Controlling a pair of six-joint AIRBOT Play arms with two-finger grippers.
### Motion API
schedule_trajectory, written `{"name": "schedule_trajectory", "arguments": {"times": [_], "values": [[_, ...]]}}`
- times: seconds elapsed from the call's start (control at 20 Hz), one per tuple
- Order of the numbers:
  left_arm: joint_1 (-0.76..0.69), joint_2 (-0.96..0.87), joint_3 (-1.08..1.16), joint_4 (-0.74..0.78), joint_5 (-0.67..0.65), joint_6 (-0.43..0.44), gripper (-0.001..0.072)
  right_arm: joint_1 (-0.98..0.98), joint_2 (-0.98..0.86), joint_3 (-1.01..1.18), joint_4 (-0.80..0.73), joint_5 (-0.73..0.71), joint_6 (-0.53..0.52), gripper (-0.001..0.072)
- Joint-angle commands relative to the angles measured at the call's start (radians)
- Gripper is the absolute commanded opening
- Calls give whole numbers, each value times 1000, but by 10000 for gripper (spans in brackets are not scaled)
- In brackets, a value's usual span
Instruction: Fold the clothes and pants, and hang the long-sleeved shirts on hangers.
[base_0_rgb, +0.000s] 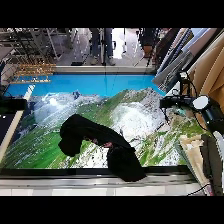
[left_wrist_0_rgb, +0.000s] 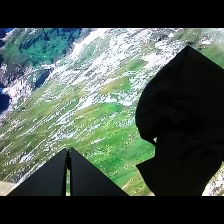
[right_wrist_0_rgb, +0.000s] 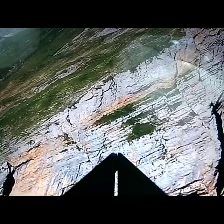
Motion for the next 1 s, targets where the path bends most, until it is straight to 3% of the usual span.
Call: {"name": "schedule_trajectory", "arguments": {"times": [0.0, 0.35, 0.75, 0.8, 0.85, 0.9, 0.95], "values": [[1, 0, 0, 0, 0, 0, 13, 1, 1, 1, 0, 0, 0, 17], [1, 0, 0, 0, 0, 0, 13, 1, 1, 1, 0, 0, 0, 17], [-3, -16, 0, -74, 148, 1, 28, 1, 1, 1, 0, 0, 1, 17], [-3, -29, 0, -113, 143, 3, 199, 1, 0, 1, 2, -4, 1, 17], [-3, -38, 0, -167, 137, 21, 537, 2, 1, 1, 3, -33, 1, 17], [-3, -51, -2, -222, 125, 45, 690, 2, 1, 1, 3, -62, 0, 17], [-3, -64, -5, -296, 114, 60, 702, 1, 1, 1, 2, -86, 1, 17]]}}
